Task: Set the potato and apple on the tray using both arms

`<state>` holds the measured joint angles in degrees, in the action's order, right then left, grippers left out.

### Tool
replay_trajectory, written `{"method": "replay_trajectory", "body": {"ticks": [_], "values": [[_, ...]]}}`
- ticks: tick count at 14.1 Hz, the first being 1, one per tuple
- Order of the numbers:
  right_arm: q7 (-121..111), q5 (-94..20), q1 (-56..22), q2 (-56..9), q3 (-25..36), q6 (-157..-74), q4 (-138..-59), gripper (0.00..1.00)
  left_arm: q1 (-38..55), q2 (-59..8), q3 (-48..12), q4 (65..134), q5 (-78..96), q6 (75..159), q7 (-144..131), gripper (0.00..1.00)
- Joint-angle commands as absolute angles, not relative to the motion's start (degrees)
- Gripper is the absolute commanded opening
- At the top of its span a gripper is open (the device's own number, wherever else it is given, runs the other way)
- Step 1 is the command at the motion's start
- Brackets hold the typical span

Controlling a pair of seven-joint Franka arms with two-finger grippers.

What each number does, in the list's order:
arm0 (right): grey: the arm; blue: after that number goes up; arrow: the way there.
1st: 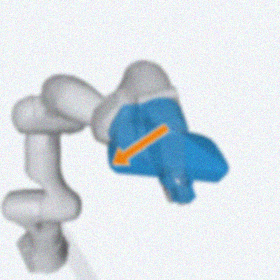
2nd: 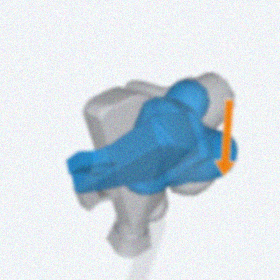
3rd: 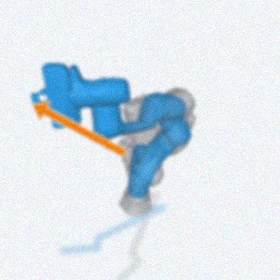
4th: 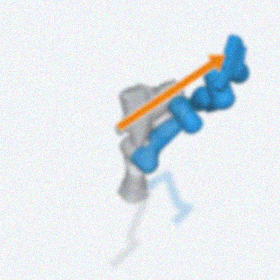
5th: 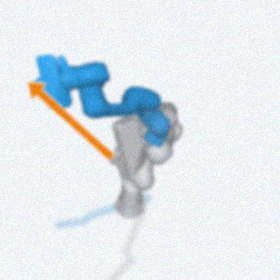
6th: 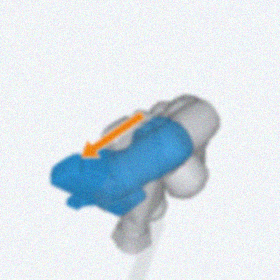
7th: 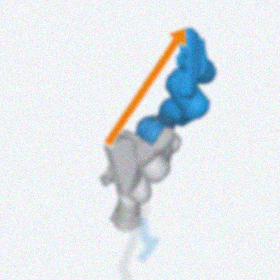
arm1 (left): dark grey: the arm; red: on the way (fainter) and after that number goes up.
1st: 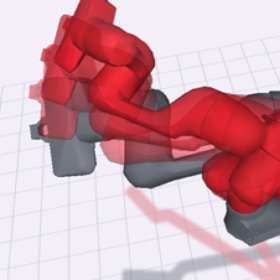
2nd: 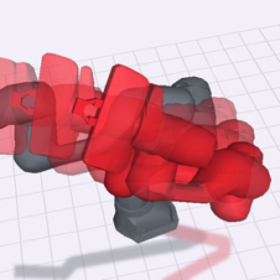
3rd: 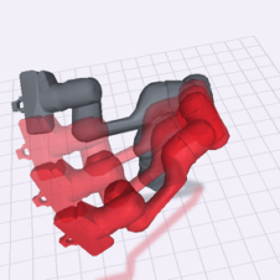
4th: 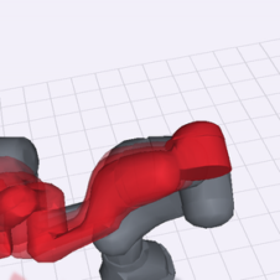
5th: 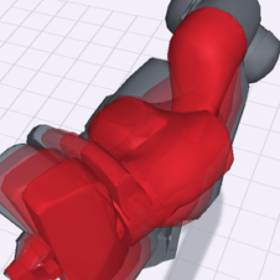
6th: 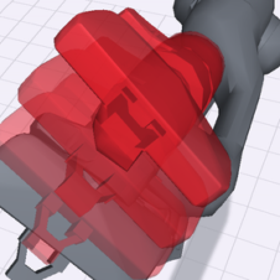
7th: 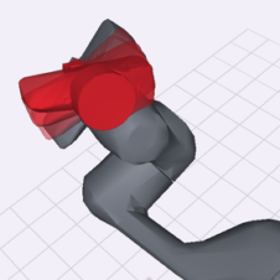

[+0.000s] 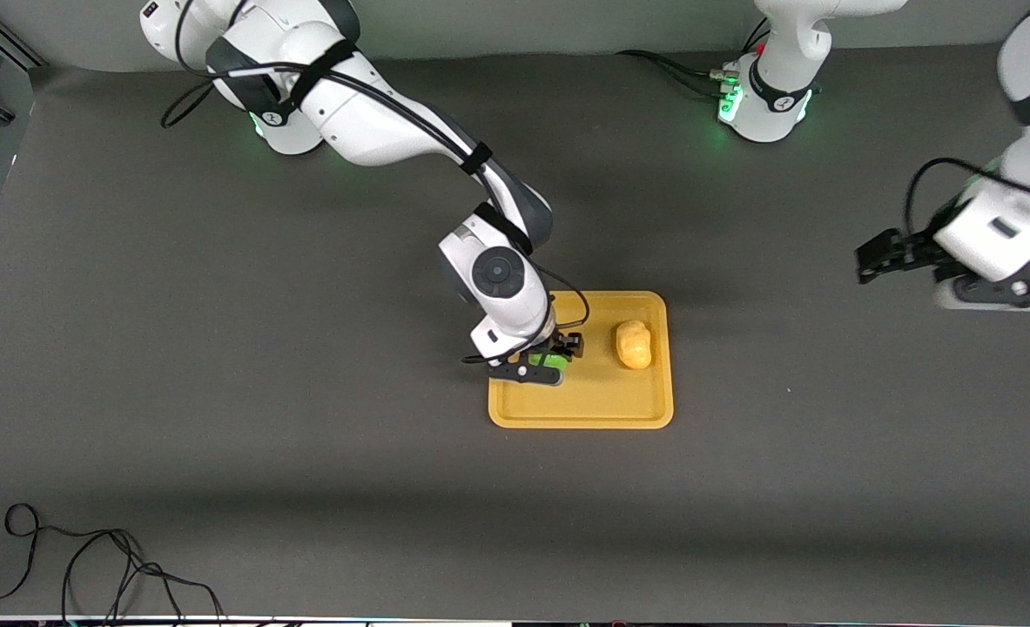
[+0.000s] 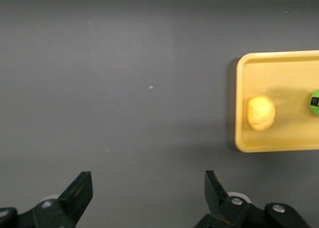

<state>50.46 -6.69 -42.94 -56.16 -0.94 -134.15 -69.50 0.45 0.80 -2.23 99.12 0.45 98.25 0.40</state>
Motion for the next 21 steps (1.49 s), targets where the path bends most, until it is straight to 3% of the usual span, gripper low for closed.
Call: {"method": "replay_trajectory", "body": {"ticks": [1,2,4,10,14,18,21], "values": [[53.3,-5.9,-43.9,-57.0,-0.1,-133.4,-66.8,0.39,-3.2,3.0,-2.8,100.9,1.3,97.4,6.1,1.00],[53.3,-5.9,-43.9,-57.0,-0.1,-133.4,-66.8,0.47,-3.3,3.0,-2.8,100.9,1.3,97.4,6.2,1.00],[53.3,-5.9,-43.9,-57.1,-0.1,-133.6,-67.1,1.00,-3.3,3.2,-2.8,100.9,1.3,97.4,6.1,1.00],[52.3,-4.4,-43.1,-52.1,0.3,-132.3,-69.7,1.00,-3.7,6.8,-2.7,101.2,1.2,96.6,5.1,1.00],[45.9,-4.7,-40.0,-38.1,4.8,-123.7,-79.2,1.00,-3.6,7.5,-2.7,101.2,0.4,96.6,4.9,1.00],[30.0,-4.8,-31.9,-21.9,5.1,-117.3,-92.3,1.00,-3.6,10.8,-2.7,101.0,0.4,94.1,4.7,1.00],[25.9,-4.4,-29.5,-16.0,8.6,-112.8,-95.4,1.00,-3.7,12.2,-2.6,101.0,0.4,92.4,4.0,1.00]]}}
